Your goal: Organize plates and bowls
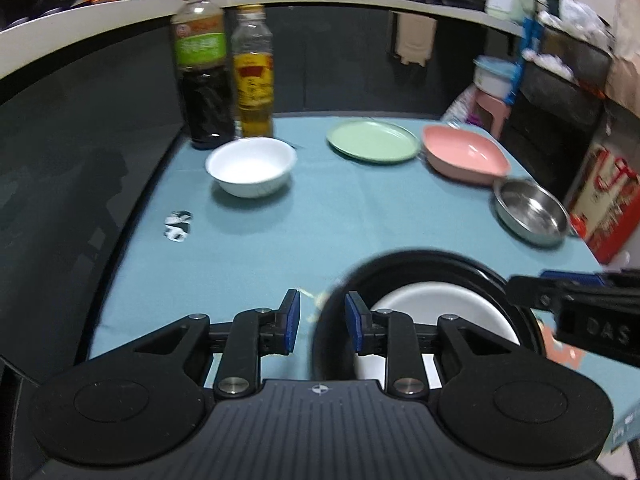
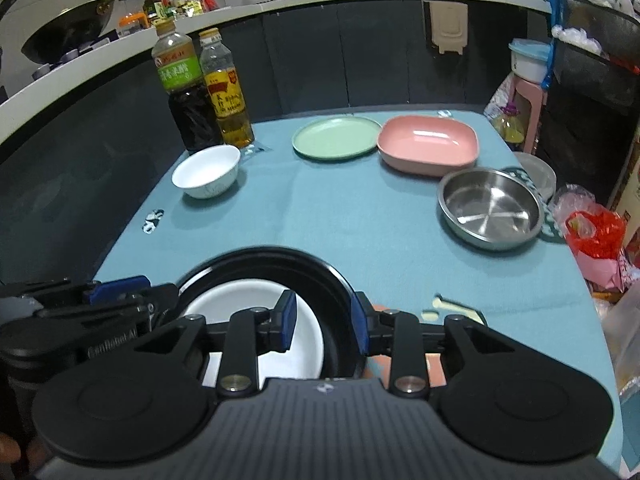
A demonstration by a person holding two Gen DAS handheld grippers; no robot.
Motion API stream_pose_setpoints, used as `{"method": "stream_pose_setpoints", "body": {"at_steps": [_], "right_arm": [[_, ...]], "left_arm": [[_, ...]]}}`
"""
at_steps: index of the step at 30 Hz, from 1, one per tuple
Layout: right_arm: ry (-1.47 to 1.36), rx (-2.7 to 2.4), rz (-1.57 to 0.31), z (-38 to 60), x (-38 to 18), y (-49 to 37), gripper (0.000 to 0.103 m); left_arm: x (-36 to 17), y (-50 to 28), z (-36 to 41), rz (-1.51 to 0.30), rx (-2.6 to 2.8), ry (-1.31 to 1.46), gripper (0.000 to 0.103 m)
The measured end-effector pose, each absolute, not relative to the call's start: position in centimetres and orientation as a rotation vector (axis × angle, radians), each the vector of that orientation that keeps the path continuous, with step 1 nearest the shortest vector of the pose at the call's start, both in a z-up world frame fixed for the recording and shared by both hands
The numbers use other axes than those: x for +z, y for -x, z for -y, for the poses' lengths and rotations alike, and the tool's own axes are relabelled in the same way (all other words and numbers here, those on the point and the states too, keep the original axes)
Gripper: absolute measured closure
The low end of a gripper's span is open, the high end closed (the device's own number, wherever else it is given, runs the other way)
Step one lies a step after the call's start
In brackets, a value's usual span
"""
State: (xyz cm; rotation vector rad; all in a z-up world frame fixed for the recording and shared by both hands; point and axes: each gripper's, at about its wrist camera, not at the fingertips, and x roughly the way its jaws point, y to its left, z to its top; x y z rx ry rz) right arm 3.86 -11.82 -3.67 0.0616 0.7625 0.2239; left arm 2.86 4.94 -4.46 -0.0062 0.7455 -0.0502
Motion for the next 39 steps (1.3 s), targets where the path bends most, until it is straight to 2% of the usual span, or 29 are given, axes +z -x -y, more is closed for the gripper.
{"method": "stream_pose_setpoints", "body": {"at_steps": [7, 11, 15, 18, 39], "right_arm": [[-0.053, 0.262, -0.767, 10.5, -2.8, -6.5, 0.071], [-0.04, 0.273, -0.776, 9.6, -2.4, -8.4, 0.071], [-0.054, 0.296, -0.798, 9.0, -2.2, -10.9, 0.069], [-0.068, 0.288, -0.814, 8.3, -2.3, -12.9, 0.062], [-0.074, 0.354, -0.906, 1.4, -4.8, -24.9, 0.062]], "left_arm": [[-3.9, -5.5, -7.8, -0.74, 0.024, 0.049, 0.076], [-3.9, -7.5, -9.3, -0.741, 0.051, 0.087, 0.067], [-4.3, -10.1, -10.6, -0.763, 0.064, 0.135, 0.064], [-4.7, -12.1, -11.6, -0.784, 0.085, 0.168, 0.063], [-7.5, -22.9, -15.2, -0.842, 0.15, 0.272, 0.063]]}}
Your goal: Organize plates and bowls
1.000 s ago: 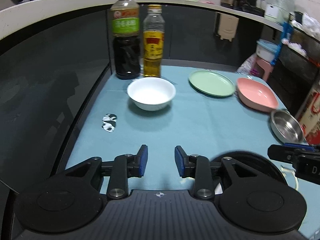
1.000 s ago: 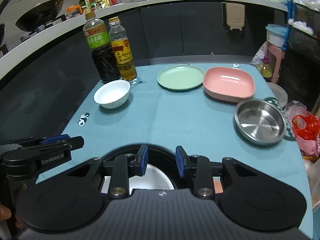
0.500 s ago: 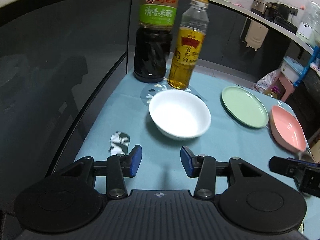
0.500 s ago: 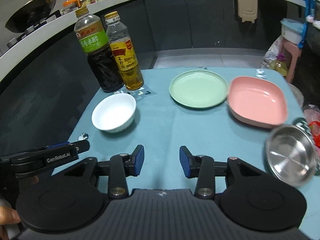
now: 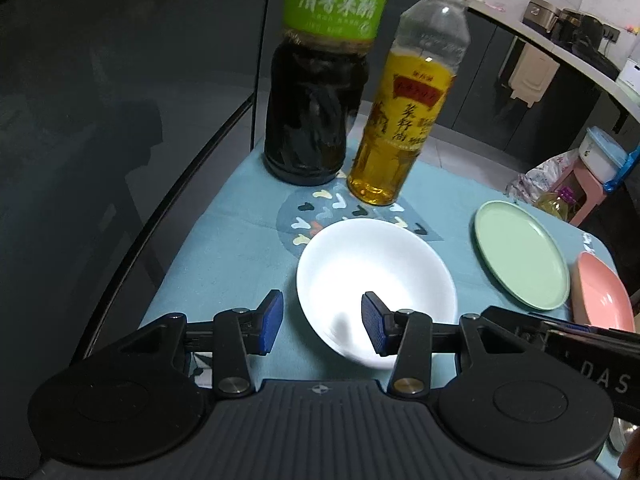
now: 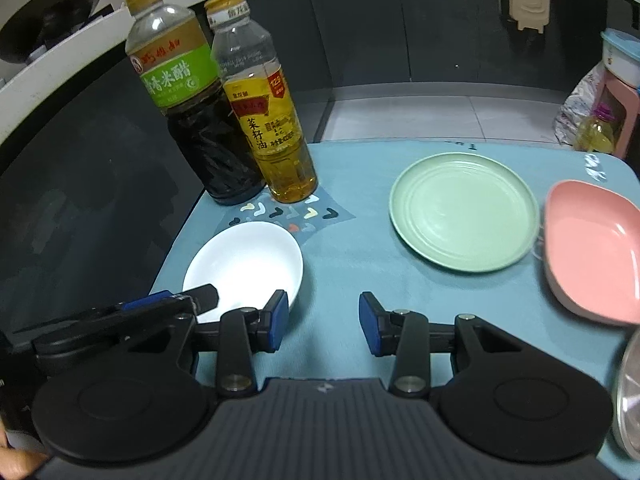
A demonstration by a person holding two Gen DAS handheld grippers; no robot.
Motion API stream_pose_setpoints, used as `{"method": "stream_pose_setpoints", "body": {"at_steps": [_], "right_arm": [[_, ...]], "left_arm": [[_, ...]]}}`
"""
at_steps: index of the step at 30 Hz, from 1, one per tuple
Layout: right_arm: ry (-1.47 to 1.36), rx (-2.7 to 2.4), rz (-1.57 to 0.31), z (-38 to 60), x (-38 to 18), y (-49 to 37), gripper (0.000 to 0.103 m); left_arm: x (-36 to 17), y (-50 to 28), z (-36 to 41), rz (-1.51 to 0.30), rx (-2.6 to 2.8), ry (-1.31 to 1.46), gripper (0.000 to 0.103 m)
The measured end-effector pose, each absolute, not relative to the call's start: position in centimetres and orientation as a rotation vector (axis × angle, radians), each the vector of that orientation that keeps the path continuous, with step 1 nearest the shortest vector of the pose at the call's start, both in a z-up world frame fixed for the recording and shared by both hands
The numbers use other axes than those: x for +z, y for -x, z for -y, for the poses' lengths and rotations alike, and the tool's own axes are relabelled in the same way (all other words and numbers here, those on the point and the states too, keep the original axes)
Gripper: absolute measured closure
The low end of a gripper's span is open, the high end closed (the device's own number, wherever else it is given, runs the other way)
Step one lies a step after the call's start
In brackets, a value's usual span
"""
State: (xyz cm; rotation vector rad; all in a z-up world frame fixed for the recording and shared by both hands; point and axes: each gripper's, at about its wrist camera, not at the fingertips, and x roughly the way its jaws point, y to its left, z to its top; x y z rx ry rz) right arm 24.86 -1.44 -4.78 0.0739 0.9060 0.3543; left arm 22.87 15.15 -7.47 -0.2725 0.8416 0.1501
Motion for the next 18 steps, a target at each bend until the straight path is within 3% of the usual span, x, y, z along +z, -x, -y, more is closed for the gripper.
{"method": "stream_pose_setpoints", "body": {"at_steps": [12, 15, 18], "right_arm": [[-0.053, 0.366, -0.954, -0.7, -7.1, -27.8, 0.063], [-0.042, 0.367, -0.968, -1.0, -7.6, -28.3, 0.069], [-0.046, 0.381, -0.986, -1.2, -7.9, -28.6, 0.082]], "left_arm": [[-9.2, -25.0, -15.7, -0.867, 0.16, 0.269, 0.067], [-9.6, -25.3, -15.7, -0.876, 0.148, 0.271, 0.071], [-10.0, -25.5, -15.4, -0.885, 0.128, 0.256, 0.081]]}}
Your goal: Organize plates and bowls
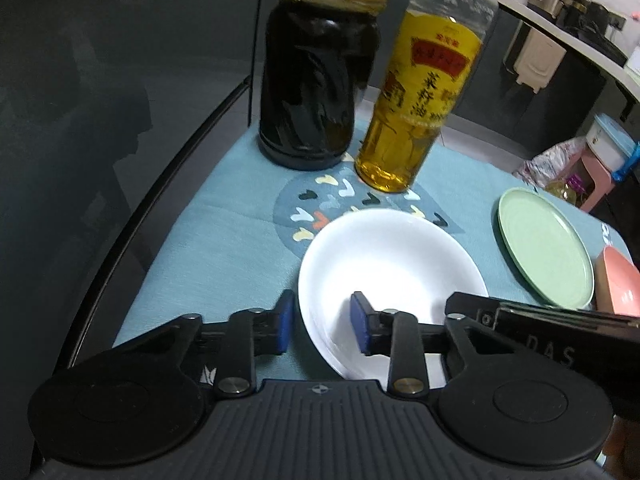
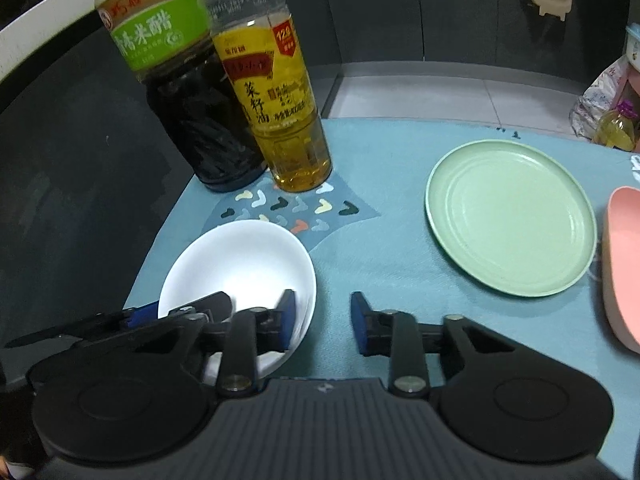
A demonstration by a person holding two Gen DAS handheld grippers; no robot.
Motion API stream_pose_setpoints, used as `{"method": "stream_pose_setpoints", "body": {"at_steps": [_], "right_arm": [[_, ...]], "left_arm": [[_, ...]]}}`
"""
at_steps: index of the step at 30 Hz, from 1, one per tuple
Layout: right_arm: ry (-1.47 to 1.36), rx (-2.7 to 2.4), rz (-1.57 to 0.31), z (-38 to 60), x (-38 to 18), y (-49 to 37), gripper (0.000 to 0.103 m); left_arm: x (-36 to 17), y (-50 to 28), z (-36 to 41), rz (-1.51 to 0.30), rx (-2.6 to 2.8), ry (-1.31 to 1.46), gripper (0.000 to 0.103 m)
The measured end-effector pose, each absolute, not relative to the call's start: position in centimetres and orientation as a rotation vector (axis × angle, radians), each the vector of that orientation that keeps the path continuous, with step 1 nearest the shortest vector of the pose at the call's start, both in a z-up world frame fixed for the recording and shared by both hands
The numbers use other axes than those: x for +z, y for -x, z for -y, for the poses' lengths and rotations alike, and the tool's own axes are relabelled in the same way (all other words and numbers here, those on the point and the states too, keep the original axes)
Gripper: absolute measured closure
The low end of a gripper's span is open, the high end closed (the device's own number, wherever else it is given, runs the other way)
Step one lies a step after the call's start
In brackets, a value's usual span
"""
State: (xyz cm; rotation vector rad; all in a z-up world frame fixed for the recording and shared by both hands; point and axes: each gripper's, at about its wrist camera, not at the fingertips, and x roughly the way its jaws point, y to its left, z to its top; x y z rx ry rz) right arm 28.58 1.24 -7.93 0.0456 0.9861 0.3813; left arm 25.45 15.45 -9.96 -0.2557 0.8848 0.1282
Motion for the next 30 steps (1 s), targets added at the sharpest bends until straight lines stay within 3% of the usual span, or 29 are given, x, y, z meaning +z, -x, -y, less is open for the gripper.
{"method": "stream_pose_setpoints", "body": {"at_steps": [4, 30], "right_arm": [[-0.052, 0.402, -0.994, -1.6, -7.9, -28.7, 0.095], [-0.056, 0.378, -0.901, 2.1, -3.0, -20.5, 0.092]], "left_arm": [[-9.9, -25.3, -15.2, -0.86, 0.122, 0.231, 0.085], [-4.4, -17.6, -11.4, -0.743, 0.026, 0.196, 0.087]]}}
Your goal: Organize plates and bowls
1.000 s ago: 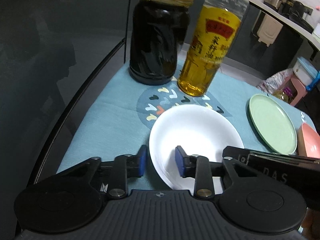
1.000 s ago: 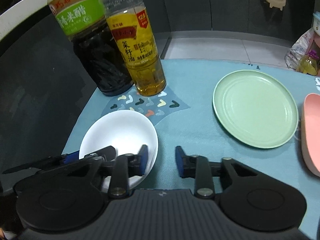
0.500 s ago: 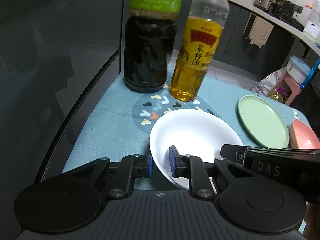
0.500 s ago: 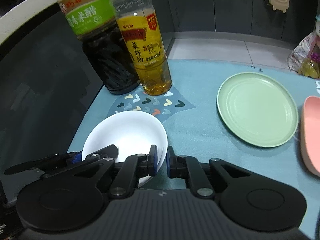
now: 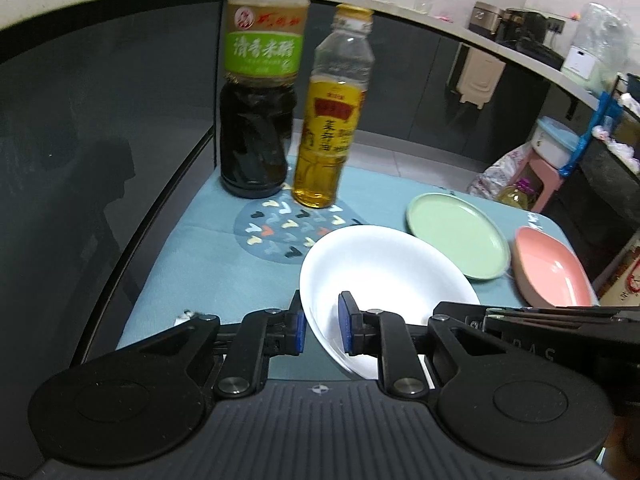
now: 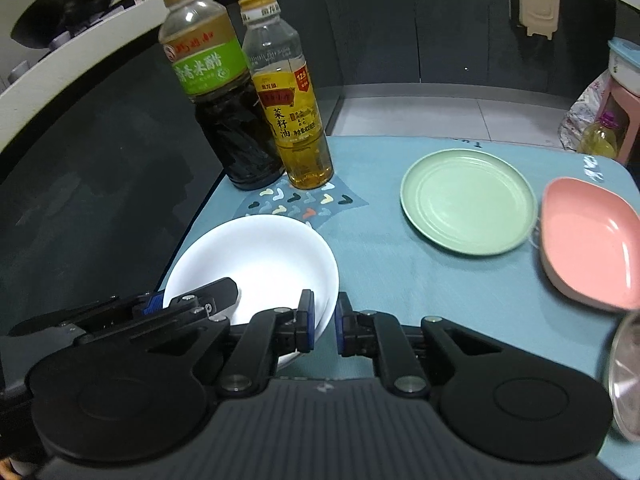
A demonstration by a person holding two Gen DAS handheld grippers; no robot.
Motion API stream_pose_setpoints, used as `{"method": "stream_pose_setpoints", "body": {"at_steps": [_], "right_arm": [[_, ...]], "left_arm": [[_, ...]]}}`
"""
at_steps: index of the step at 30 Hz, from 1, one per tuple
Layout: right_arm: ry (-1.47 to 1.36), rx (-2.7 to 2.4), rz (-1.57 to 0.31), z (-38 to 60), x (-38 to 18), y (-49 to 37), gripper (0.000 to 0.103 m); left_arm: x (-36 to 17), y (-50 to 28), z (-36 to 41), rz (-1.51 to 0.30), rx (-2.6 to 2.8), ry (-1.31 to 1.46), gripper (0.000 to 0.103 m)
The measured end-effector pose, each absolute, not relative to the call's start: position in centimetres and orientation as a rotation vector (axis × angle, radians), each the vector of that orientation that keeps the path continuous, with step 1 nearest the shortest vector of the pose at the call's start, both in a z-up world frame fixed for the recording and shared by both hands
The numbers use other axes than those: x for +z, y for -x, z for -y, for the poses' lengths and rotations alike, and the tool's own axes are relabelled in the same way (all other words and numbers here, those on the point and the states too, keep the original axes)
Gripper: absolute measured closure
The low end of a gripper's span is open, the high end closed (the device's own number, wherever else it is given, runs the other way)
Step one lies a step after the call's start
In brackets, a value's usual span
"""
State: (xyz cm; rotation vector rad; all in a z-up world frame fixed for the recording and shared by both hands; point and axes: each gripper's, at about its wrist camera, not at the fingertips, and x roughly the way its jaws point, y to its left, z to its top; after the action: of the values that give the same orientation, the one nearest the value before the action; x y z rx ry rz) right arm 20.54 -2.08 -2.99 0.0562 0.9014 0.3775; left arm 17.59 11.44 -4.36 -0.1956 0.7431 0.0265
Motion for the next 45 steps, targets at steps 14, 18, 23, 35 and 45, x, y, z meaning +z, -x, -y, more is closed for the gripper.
{"method": "stream_pose_setpoints", "body": {"at_steps": [14, 18, 23, 35, 45], "right_arm": [[-0.099, 0.362, -0.855, 5.8, -1.6, -12.4, 0.09], [-0.111, 0.356, -0.845, 6.8, -1.4, -10.3, 0.09], [-0.112, 0.347, -0.83, 7.5, -1.3, -8.2, 0.09], [-0.111, 0.331, -0.826, 8.9, -2.0, -4.4, 0.09], [-0.127, 0.296, -0.856, 10.4, -3.7, -2.9, 0.089]], "left_arm": [[-3.2, -9.9, -7.9, -0.727, -0.043, 0.184, 0.087], [-3.0, -7.9, -7.0, -0.722, -0.061, 0.172, 0.087], [-3.0, -6.0, -6.1, -0.727, -0.079, 0.16, 0.087], [-3.8, -2.4, -4.7, -0.752, -0.122, 0.129, 0.087], [-5.3, -1.4, -3.1, -0.796, -0.15, 0.091, 0.087]]}}
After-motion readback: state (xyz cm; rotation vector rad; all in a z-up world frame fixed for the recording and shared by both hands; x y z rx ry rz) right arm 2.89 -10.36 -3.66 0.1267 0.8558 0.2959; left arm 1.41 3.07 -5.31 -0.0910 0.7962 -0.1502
